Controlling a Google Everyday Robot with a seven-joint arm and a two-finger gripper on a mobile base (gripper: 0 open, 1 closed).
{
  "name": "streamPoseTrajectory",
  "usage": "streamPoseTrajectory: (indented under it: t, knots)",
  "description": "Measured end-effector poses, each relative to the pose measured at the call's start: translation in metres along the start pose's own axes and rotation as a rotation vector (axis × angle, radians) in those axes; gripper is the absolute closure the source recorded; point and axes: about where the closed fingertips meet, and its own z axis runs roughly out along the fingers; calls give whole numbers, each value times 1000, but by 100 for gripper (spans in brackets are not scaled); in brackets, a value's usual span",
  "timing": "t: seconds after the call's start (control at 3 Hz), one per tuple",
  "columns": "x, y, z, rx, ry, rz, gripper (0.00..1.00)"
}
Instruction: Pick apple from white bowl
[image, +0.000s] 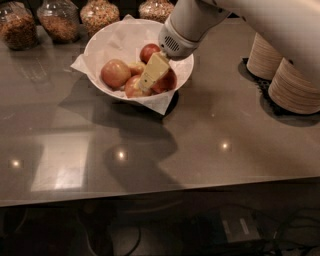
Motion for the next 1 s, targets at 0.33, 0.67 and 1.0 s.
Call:
streamPoseTrajectory:
  t: [0.33, 0.67, 1.0]
  knots:
    - [5, -1, 9, 16, 17, 12, 19]
    - [10, -2, 17, 42, 39, 21, 25]
    - [16, -4, 24, 71, 65, 28, 37]
